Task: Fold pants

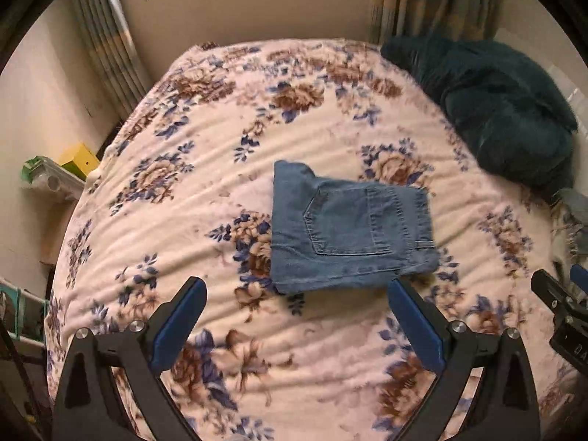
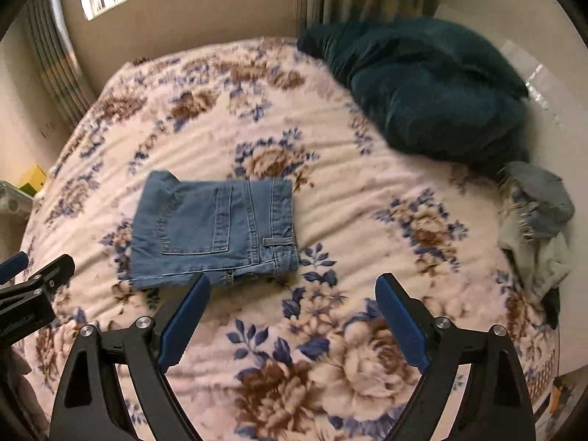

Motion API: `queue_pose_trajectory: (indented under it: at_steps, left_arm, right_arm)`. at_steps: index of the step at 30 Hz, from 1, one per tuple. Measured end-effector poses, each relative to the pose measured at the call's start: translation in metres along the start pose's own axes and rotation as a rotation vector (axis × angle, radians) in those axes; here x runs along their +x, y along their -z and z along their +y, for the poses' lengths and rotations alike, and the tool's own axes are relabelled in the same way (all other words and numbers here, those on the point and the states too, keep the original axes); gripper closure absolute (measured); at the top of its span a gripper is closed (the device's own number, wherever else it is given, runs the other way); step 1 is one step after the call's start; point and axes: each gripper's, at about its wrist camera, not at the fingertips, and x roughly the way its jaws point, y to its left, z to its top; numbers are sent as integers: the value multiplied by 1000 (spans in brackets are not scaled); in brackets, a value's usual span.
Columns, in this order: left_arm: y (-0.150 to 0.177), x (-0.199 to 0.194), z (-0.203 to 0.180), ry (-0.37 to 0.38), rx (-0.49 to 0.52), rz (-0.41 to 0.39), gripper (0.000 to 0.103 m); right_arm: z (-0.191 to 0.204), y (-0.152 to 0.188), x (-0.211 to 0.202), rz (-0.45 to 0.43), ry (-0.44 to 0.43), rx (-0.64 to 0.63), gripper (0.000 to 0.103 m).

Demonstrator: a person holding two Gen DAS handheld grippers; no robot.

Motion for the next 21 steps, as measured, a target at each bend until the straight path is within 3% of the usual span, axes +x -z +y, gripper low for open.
queue_pose_trajectory:
  at_steps: [21]
  left_arm:
    - [118,-327,-44,-51,-50,-197,1]
  right_arm:
    - [-60,100,-363,-233,-67,-127,10]
